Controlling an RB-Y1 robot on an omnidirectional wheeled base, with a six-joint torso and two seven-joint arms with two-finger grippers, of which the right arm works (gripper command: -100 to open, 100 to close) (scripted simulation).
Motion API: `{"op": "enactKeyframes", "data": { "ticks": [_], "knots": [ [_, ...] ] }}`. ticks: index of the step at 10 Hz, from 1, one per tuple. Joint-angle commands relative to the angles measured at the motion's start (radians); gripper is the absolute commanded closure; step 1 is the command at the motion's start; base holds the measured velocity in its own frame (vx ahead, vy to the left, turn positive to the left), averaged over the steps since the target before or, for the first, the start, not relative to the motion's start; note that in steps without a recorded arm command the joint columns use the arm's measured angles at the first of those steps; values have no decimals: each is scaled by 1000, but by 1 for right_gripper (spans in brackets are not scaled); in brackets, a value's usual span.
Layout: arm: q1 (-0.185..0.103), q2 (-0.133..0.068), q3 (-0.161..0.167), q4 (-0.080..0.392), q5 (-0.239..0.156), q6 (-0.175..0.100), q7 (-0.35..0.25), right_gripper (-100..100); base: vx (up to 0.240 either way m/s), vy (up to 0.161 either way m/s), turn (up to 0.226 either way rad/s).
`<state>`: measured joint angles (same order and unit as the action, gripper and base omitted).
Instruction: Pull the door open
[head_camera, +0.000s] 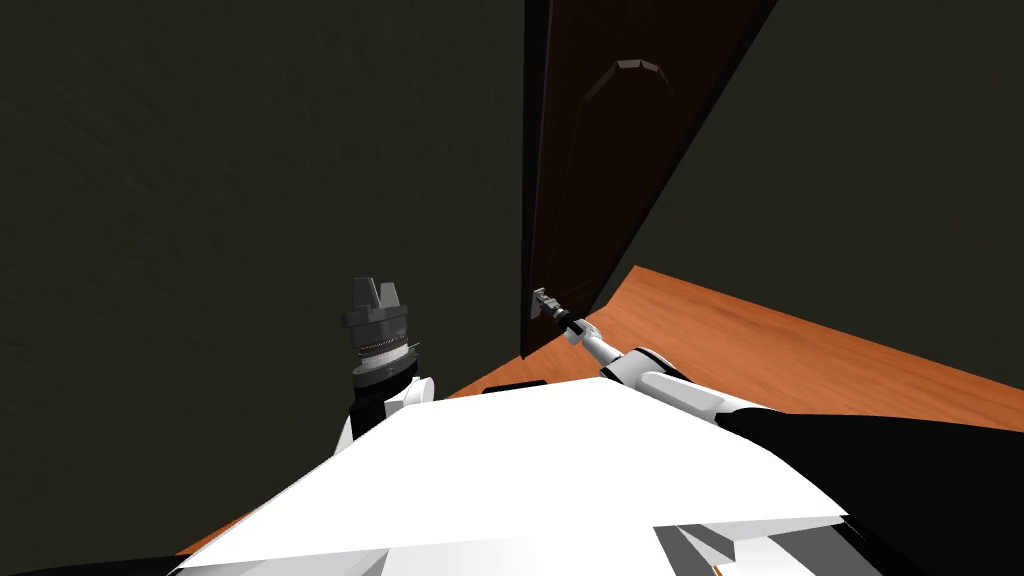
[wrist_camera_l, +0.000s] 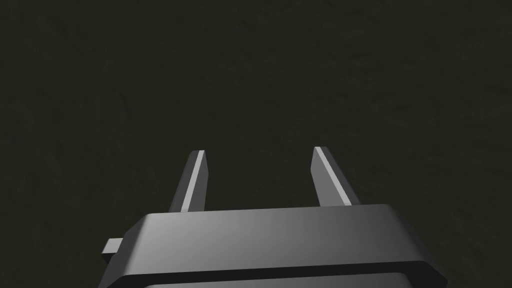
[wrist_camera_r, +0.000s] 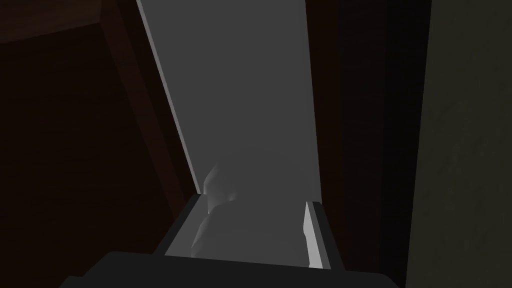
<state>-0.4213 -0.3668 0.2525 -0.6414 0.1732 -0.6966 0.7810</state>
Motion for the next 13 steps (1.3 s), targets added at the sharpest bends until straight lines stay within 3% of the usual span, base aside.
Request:
{"op": "enactKeyframes", "data": {
  "ticks": [1, 12, 13],
  "knots": [
    [4, -1, -7, -11, -19, 6, -40, 100, -59, -60, 92],
    [16, 19, -49, -34, -165, 39, -320, 100, -63, -73, 131],
    [16, 19, -49, -34, -165, 39, -328, 100, -35, -43, 50]
  ]
}}
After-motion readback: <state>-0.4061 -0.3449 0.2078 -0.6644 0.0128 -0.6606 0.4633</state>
